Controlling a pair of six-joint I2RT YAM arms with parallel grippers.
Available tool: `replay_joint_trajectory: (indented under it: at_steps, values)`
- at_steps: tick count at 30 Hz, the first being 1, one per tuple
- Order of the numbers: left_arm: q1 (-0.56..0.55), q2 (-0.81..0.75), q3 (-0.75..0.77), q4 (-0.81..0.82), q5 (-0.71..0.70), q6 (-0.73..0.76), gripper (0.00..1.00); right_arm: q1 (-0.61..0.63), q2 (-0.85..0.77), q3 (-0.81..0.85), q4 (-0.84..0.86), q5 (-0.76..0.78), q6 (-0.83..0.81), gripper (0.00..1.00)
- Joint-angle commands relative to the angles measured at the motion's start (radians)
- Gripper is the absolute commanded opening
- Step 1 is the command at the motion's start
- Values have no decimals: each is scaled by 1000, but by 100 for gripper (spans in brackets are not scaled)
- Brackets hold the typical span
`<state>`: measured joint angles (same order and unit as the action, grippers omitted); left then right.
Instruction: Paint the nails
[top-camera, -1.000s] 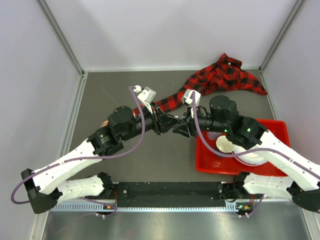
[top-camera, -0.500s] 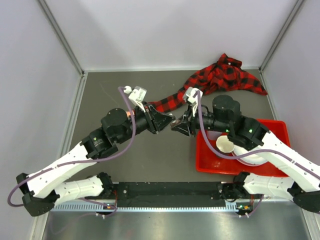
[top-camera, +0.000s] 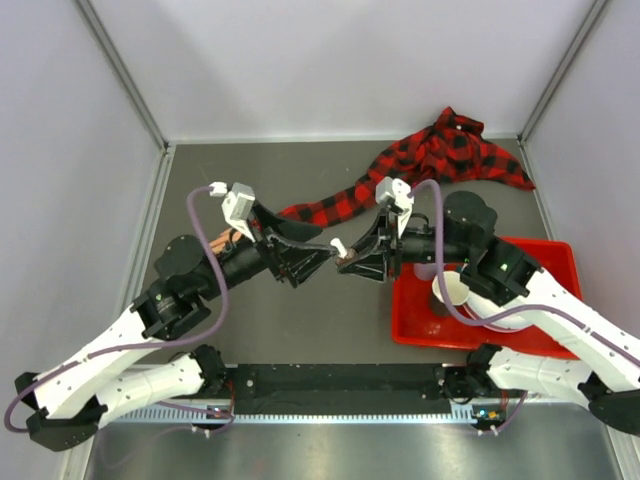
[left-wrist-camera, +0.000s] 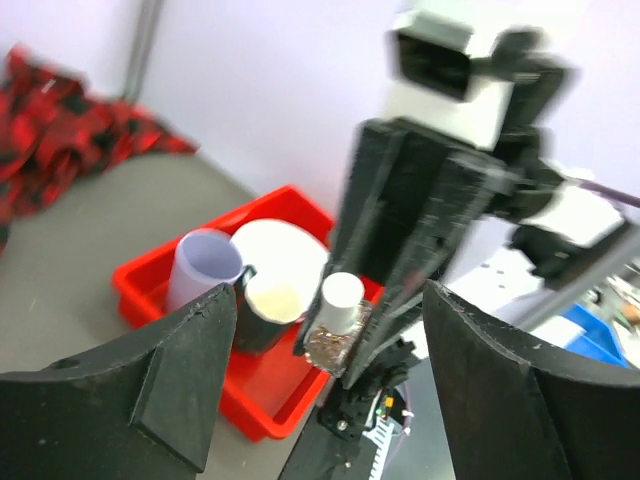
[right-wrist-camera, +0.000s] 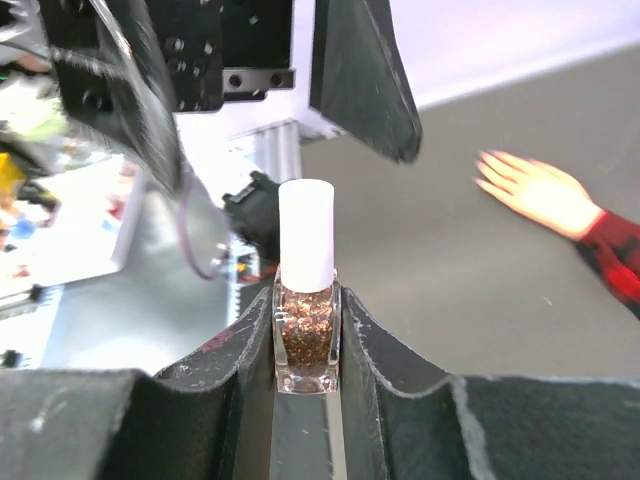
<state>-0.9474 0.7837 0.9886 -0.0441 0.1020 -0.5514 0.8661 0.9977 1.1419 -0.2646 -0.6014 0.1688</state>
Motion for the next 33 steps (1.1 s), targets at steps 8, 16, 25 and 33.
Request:
replay_joint_trajectory:
  at_steps: [8, 16, 25, 33]
  values:
    - [1, 78, 50, 230, 310, 30, 67, -33, -65, -42, 326, -216, 192, 0]
    - [1, 124, 61, 386, 432, -45, 57, -35, -77, -48, 377, -273, 224, 0]
    - [1, 164, 82, 411, 478, -102, 41, -35, -85, -54, 380, -290, 209, 0]
    - [1, 163, 131, 313, 475, -44, 11, -36, -83, -42, 308, -264, 141, 0]
